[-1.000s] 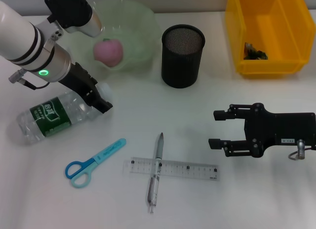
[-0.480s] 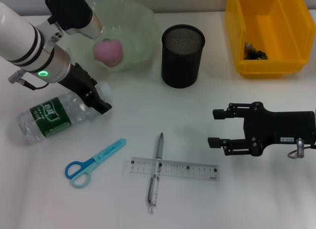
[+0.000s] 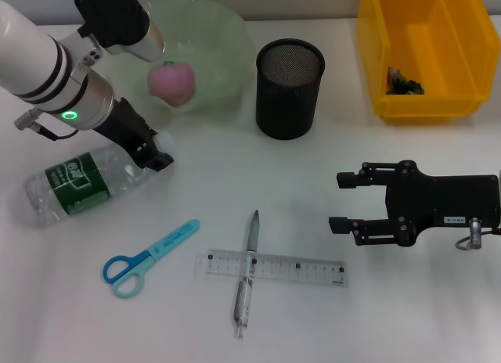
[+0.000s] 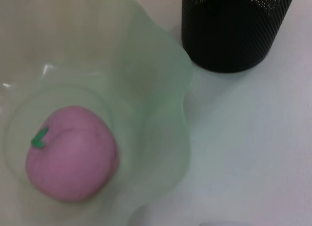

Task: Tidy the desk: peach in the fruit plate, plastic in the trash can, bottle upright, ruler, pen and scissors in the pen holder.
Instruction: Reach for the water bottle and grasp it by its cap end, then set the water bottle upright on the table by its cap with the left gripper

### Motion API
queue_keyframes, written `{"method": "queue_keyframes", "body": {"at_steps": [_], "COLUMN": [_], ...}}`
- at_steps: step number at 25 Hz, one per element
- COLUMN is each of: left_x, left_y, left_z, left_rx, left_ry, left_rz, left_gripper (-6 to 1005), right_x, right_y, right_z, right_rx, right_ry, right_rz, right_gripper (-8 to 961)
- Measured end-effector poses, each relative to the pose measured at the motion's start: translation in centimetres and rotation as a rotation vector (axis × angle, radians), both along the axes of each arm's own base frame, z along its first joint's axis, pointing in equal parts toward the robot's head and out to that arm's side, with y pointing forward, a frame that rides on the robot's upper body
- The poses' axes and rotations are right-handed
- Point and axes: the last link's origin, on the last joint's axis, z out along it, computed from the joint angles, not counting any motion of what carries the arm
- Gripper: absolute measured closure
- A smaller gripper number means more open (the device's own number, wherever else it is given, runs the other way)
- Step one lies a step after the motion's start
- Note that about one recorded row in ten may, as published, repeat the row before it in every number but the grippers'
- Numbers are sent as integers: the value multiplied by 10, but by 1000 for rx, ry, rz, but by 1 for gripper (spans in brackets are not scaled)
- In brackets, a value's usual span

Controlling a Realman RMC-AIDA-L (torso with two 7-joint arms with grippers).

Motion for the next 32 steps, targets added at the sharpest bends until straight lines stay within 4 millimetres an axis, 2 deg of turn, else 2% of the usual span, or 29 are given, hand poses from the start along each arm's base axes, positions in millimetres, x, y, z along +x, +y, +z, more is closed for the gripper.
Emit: {"method": "queue_keyframes", "body": {"at_steps": [6,10,24,32], "left_x": [2,3,6,26], "left_y": [0,0,-1,-4], "left_z": [-1,-1,-1,10], "left_rx": [-5,-9,-21,-37], "left_ry": [-2,-3,-7,-127], "left_rz": [-2,-2,-1,-30], "left_gripper": [505,549,550,550], "right_x": [0,0,1,2], "right_y": [0,1,1,1], "right_z": [0,0,0,0], "right_rx": [1,2,6,8], "right_ry": [-1,-2,-6,-8], "right_rz": [0,0,-5,-8], "right_gripper": [226,225,224,224]}}
